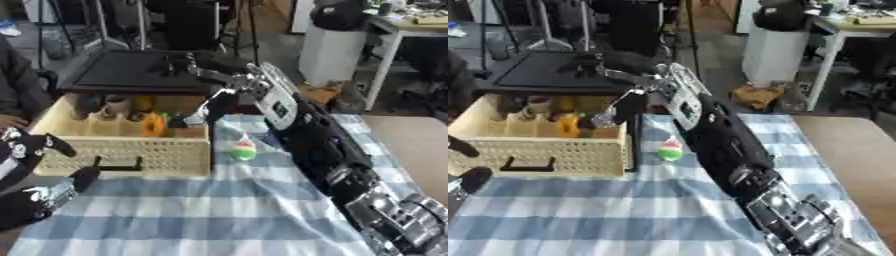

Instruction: Pick up objects from table and place into drawer.

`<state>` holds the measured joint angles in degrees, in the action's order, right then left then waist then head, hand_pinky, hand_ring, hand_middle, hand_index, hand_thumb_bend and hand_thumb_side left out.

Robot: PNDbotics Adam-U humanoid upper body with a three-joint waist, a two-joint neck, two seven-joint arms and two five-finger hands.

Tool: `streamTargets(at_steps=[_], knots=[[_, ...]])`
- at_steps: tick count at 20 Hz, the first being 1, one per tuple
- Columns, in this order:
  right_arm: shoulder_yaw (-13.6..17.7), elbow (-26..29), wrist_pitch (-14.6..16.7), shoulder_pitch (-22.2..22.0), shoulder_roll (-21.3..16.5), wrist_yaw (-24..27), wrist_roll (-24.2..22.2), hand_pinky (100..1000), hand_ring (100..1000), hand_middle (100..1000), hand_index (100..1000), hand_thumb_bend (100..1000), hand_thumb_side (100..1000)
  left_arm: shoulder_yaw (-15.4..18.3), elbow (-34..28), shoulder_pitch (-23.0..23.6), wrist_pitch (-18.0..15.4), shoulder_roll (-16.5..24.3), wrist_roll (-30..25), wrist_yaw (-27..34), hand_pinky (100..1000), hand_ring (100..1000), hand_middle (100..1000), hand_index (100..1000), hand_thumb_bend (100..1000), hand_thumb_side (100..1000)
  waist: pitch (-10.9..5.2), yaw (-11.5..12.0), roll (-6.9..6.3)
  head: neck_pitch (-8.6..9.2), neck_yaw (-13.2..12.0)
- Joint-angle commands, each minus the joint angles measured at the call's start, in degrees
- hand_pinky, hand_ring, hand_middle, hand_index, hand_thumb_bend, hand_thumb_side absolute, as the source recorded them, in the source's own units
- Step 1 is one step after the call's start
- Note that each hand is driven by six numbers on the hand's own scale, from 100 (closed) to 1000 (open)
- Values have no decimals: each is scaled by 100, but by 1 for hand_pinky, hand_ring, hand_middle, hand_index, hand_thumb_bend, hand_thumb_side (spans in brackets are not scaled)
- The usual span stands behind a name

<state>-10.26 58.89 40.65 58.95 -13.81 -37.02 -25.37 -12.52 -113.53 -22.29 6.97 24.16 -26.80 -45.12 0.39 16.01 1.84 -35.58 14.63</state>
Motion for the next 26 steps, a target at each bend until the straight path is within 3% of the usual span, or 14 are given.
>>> streamTargets(at_steps=[1,5,7,9,11,13,22,26], knots=[[45,38,188,145,-64,75,-226,763,837,881,970,514,597,36,-106,-90,1,41,-11,4,100,100,100,680,555,1000,-56,6,-31,60,-22],[140,160,116,139,-107,154,-141,751,823,867,965,472,520,33,-106,-84,2,46,-15,2,100,100,100,680,553,1000,-50,-19,-31,61,-37],[220,297,20,120,-187,246,-60,738,809,849,959,410,456,31,-106,-76,-3,71,-20,-3,100,100,100,680,553,1000,-52,-55,-24,55,-70],[292,482,-108,64,-306,374,37,721,782,828,949,288,411,46,-106,-60,-5,104,-12,-13,100,100,100,680,554,1000,-61,-95,-16,49,-110],[349,690,-247,-40,-446,514,127,703,752,798,932,224,368,65,-106,-26,1,147,5,-24,100,100,100,679,552,1000,-72,-143,-10,37,-162],[405,907,-403,-191,-589,640,196,689,731,775,922,100,367,76,-106,12,3,191,17,-29,100,100,100,677,551,1000,-83,-189,-8,21,-210],[679,1390,-1008,-855,-982,992,325,669,705,748,914,100,406,-138,-106,170,-286,541,-191,215,100,100,100,628,534,1000,-161,-306,-71,-63,-353],[767,1412,-1108,-978,-1044,1054,336,666,701,744,914,100,412,-312,-106,197,-469,797,-713,417,217,100,129,633,549,1000,-187,-337,-105,-94,-384]])
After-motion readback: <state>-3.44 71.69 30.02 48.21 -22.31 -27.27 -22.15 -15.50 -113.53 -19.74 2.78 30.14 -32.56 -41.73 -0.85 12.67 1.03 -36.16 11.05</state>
